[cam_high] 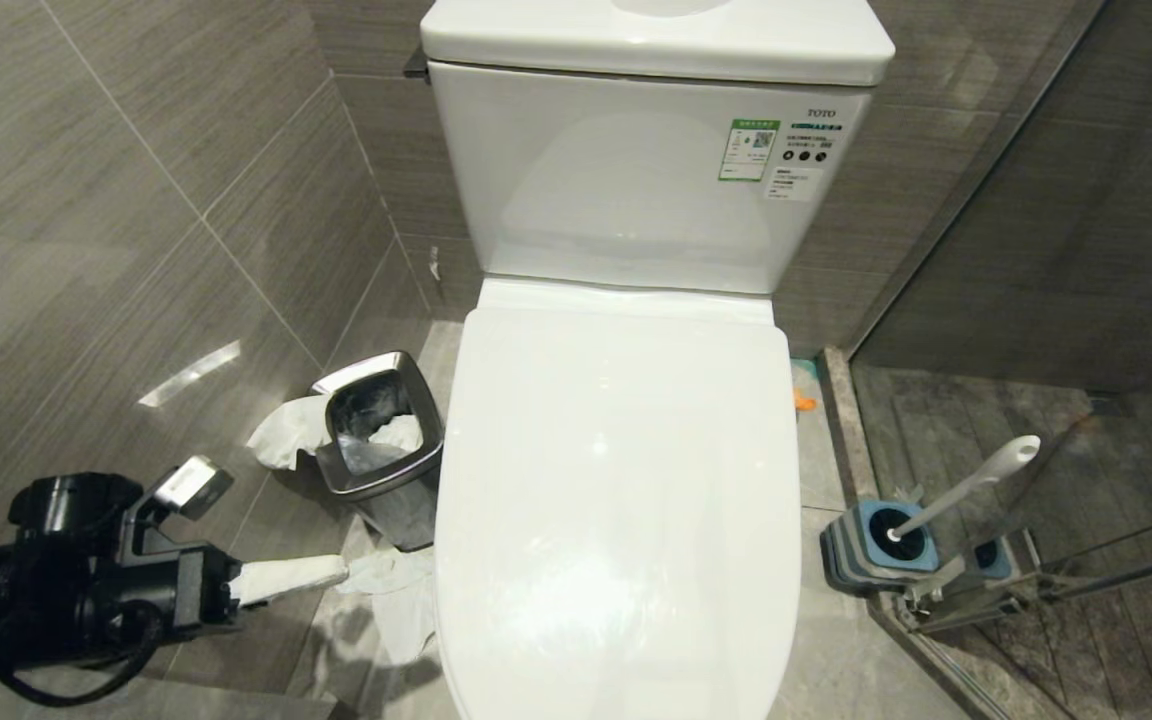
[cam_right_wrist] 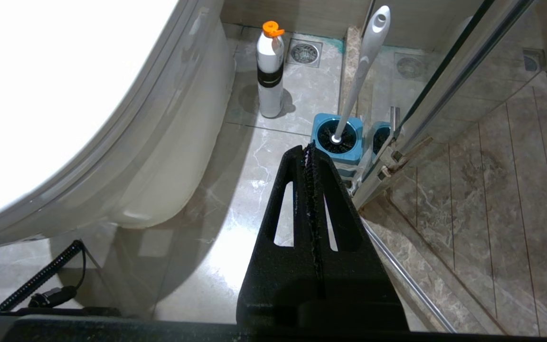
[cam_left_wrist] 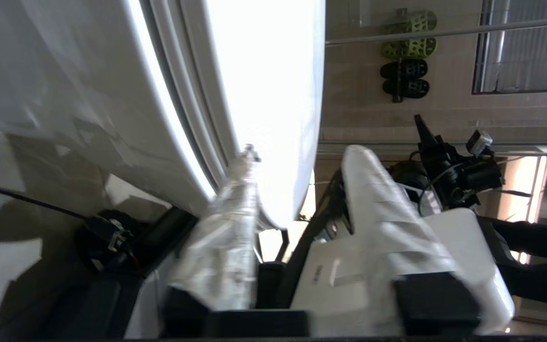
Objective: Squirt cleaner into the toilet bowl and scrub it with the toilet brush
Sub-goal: Use the left hand to lift the toilet lid slightly
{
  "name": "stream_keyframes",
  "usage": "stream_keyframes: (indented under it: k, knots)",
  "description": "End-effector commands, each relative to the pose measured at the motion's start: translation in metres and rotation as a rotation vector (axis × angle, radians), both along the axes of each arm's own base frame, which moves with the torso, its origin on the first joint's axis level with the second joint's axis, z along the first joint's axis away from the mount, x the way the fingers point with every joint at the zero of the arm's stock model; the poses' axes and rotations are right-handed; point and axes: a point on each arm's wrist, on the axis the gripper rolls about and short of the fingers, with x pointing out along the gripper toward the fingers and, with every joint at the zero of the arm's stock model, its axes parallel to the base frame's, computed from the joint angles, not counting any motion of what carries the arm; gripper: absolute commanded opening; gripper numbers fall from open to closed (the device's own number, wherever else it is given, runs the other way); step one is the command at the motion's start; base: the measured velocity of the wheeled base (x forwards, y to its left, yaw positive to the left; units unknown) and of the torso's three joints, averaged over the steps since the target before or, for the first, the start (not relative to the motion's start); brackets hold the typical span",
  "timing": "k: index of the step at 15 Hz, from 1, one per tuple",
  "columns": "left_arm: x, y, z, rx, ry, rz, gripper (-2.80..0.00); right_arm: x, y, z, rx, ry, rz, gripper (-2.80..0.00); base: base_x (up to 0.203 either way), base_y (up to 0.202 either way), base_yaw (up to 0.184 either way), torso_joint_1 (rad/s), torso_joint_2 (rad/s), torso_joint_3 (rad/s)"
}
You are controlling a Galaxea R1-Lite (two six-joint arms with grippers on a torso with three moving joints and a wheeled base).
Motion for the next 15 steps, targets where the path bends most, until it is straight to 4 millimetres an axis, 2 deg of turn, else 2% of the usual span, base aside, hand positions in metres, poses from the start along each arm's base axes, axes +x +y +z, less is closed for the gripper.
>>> stream_keyframes:
  k: [1,6,13,15]
  knots:
    - [-0.007,-0.003,-0.003,-0.001,-0.013,-0.012,0.00,0.000,0.000,0.000,0.000,0.001,-0.001,-2.80,0.000,0.000,0.000,0.000,0.00,0.000]
    - [-0.007,-0.004,-0.008,0.025,-0.074,-0.031,0.00,0.000,0.000,0.000,0.000,0.001,0.000,-2.80,0.000,0.000,0.000,0.000,0.00,0.000]
    - [-0.010,-0.033,0.003,0.052,-0.108,-0.133,0.00,0.000,0.000,0.000,0.000,0.002,-0.001,-2.80,0.000,0.000,0.000,0.000,0.00,0.000]
    - [-0.003,-0.034,0.007,0.063,-0.133,-0.134,0.00,0.000,0.000,0.000,0.000,0.001,0.000,-2.80,0.000,0.000,0.000,0.000,0.00,0.000]
